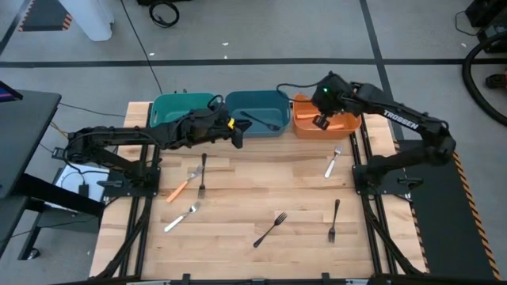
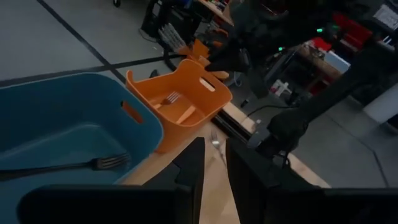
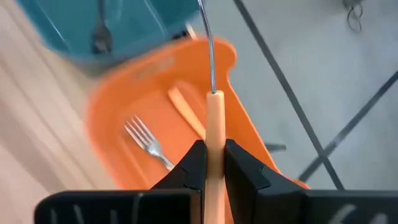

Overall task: Sort silverware by color (type)
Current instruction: Put the yellow fork into the orange bin, then put the black fork into the blue bin

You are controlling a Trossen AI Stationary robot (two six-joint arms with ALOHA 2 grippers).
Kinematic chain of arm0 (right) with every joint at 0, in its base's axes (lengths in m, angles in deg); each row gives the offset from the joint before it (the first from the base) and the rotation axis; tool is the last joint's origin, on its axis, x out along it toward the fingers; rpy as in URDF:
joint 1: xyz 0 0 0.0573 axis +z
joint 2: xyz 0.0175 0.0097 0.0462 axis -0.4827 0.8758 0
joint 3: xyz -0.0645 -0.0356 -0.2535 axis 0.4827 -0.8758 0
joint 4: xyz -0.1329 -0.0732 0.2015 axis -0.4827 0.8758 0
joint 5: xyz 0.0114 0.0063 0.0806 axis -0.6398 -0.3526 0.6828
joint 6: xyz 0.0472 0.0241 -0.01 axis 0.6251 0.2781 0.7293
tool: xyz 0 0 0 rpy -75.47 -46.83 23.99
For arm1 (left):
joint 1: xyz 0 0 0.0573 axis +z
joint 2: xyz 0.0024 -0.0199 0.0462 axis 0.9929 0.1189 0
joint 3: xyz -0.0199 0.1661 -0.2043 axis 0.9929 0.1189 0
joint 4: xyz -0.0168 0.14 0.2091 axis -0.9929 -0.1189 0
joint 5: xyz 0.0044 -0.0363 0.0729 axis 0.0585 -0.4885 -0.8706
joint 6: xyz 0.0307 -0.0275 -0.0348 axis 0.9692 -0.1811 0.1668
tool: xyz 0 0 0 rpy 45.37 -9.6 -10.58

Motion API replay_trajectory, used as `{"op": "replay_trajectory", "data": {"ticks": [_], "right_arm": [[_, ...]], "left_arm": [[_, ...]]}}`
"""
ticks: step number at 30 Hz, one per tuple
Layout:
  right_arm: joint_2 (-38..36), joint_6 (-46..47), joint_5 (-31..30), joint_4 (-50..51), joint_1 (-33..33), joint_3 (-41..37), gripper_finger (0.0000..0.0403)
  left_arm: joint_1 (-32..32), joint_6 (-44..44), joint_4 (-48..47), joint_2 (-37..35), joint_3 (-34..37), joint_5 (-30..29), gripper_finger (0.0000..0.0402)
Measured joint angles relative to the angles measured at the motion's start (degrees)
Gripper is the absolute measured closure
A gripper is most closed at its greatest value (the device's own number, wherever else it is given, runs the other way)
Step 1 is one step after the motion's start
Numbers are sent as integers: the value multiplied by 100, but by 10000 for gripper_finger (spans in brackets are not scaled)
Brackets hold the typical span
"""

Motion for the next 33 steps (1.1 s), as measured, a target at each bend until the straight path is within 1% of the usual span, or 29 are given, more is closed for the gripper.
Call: {"op": "replay_trajectory", "data": {"ticks": [3, 6, 11, 17, 21, 26, 29, 33], "right_arm": [[9, -473, 126, -83, -422, -342, 360], [7, -706, 175, -255, -682, -611, 360], [7, -1189, 477, -503, -890, -991, 359], [22, -1504, 408, -776, -1018, -1455, 334], [24, -1480, 73, -1048, -1027, -1565, 314], [24, -1472, -284, -1399, -1029, -1572, 299], [24, -1472, -405, -1567, -1025, -1572, 293], [24, -1472, -750, -1693, -1016, -1567, 290]], "left_arm": [[0, 142, -18, 0, 0, -4, 326], [-2, 273, -33, 0, 0, 0, 326], [35, 252, -103, 0, 0, -4, 326], [129, 78, -673, 0, 0, -1, 326], [160, -88, -1015, 0, 0, -11, 326], [160, -56, -1150, 0, 0, -22, 326], [160, 92, -1236, 0, 0, -23, 326], [157, 270, -1274, 23, 2, -25, 326]]}}
